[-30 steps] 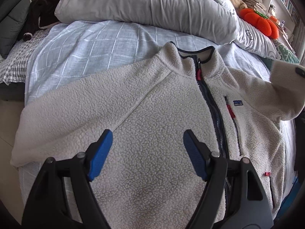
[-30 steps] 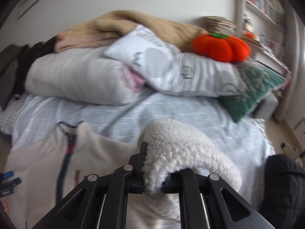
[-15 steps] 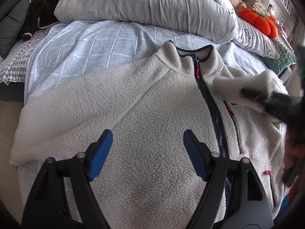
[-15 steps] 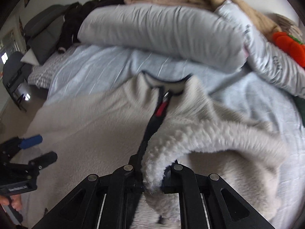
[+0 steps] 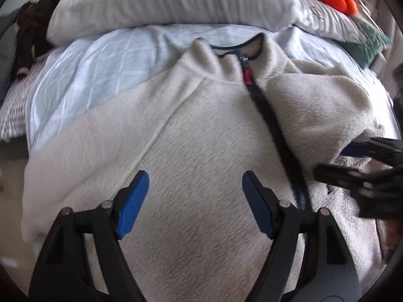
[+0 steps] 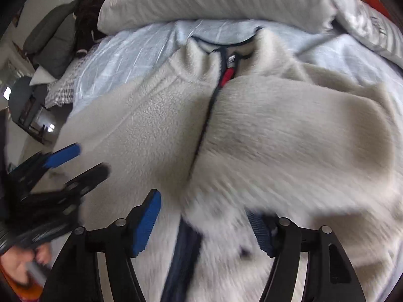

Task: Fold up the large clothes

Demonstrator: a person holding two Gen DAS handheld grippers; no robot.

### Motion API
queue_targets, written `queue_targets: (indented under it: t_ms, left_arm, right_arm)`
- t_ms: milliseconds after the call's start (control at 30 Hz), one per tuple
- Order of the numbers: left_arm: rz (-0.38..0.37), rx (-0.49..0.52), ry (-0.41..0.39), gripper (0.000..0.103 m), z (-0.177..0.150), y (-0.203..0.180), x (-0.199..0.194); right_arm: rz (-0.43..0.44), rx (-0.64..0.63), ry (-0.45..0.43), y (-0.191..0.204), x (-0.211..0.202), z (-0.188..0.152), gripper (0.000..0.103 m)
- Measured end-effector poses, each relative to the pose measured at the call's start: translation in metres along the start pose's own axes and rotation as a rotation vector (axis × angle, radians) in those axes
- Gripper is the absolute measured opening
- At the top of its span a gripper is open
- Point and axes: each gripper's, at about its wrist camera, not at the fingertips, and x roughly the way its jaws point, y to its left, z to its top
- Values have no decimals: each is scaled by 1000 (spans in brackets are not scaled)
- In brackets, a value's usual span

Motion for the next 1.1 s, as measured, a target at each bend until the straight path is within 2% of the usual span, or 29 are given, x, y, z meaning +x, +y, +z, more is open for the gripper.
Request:
queue_targets:
  t_ms: [133, 233, 400, 467, 600, 733, 967, 1100]
  left_arm:
    - [-64, 108, -5, 77, 14, -41, 5]
    - [-116, 205, -9, 77, 21, -82, 11]
    - [-98, 342, -32, 74, 30, -130, 20]
    - [-115, 346, -37, 69, 35, -139, 22]
    - [-151, 334, -47, 68, 39, -148, 21]
    - [-208, 348, -59, 68, 39, -158, 11]
    - [-265, 359, -65, 70, 35, -169, 3]
    - [-213, 400, -66, 71, 36, -181, 10]
  right_arm:
    - [12, 132, -44, -41, -48, -16, 70]
    - [-52, 202, -91, -70, -76, -22, 70]
    - [-70, 296, -130, -113, -92, -31, 70]
    - [-81, 348, -137, -132, -90, -34, 70]
    - [-82, 408, -112, -154, -83, -43, 70]
    - [-100, 397, -109, -156, -80, -46, 70]
    - [-161, 390, -74, -161, -70, -48, 70]
    - [-165, 413, -61, -167, -66, -51, 70]
